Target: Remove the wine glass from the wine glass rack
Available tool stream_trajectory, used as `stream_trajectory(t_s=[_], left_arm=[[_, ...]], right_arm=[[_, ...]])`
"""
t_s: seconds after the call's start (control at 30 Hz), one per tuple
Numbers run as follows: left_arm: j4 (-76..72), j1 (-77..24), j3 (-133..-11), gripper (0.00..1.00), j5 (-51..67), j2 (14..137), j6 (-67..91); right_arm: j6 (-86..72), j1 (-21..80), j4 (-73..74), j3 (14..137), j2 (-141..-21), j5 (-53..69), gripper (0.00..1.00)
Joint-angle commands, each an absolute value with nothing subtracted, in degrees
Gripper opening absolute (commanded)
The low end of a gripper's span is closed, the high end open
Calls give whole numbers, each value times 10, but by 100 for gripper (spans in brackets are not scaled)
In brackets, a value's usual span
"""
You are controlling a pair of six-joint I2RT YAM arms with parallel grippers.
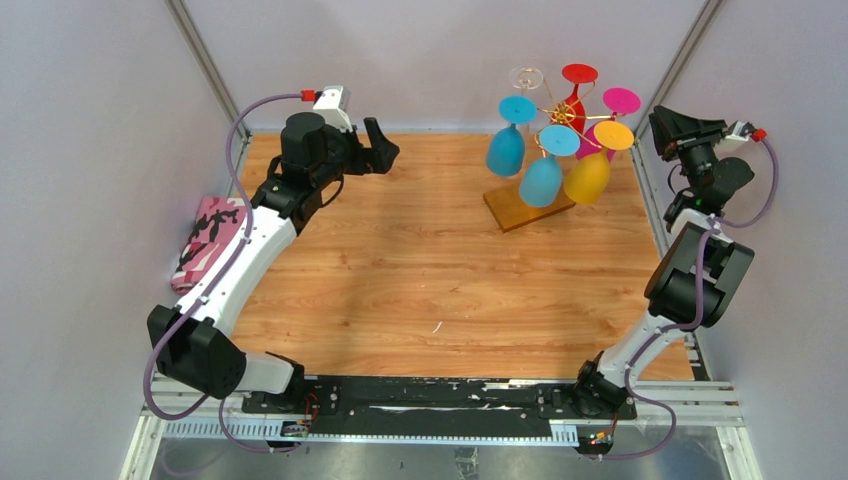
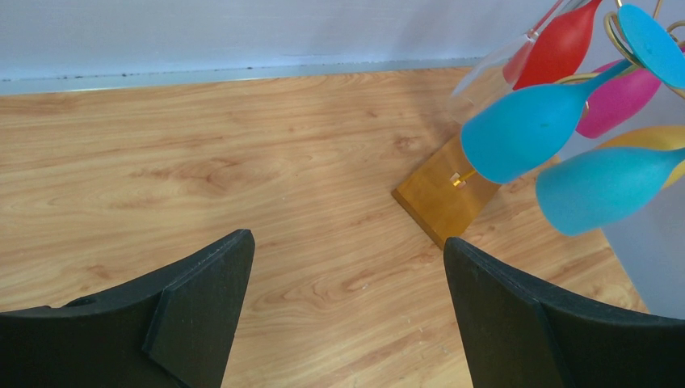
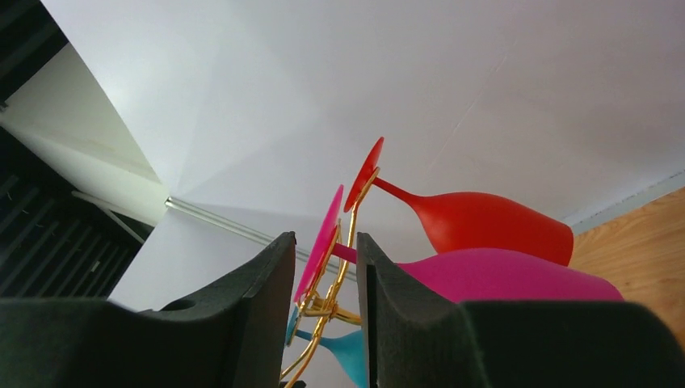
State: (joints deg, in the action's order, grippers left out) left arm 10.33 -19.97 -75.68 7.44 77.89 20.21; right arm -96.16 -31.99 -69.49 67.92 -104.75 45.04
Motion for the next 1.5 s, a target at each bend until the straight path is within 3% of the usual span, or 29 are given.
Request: stream_trajectory(t_s=[0.0,0.4,0.5,0.57,0.7,0.83,1.1,1.27,1.47], left_arm=[[85,-199,-754,93,88,783,207],[97,-199,-749,93,74,772,198],[98,-199,-746,93,71,766,194],[99,-199,-745,93,69,765,193],[96,-199,-742,93,72,766,194],[92,-199,-742,93,81,769,197],[91,-199,-743,93,87,768,199],[89,-199,-745,93,95,768,201],[89,-199,-745,93,95,769,201]], right_arm=[[-976,-305,-705,716,-1042,484,39],[-881,-245,-568,766,-1041,496,40],[-873,-245,-559,762,-1044,492,34],[-873,-245,-558,758,-1048,489,24],[-868,-245,-554,756,-1047,482,19],[-838,-246,-519,761,-1034,468,20],[-791,-247,-423,815,-1025,459,33],[-764,-248,-378,844,-1033,451,36],[-770,-248,-371,856,-1052,459,17]])
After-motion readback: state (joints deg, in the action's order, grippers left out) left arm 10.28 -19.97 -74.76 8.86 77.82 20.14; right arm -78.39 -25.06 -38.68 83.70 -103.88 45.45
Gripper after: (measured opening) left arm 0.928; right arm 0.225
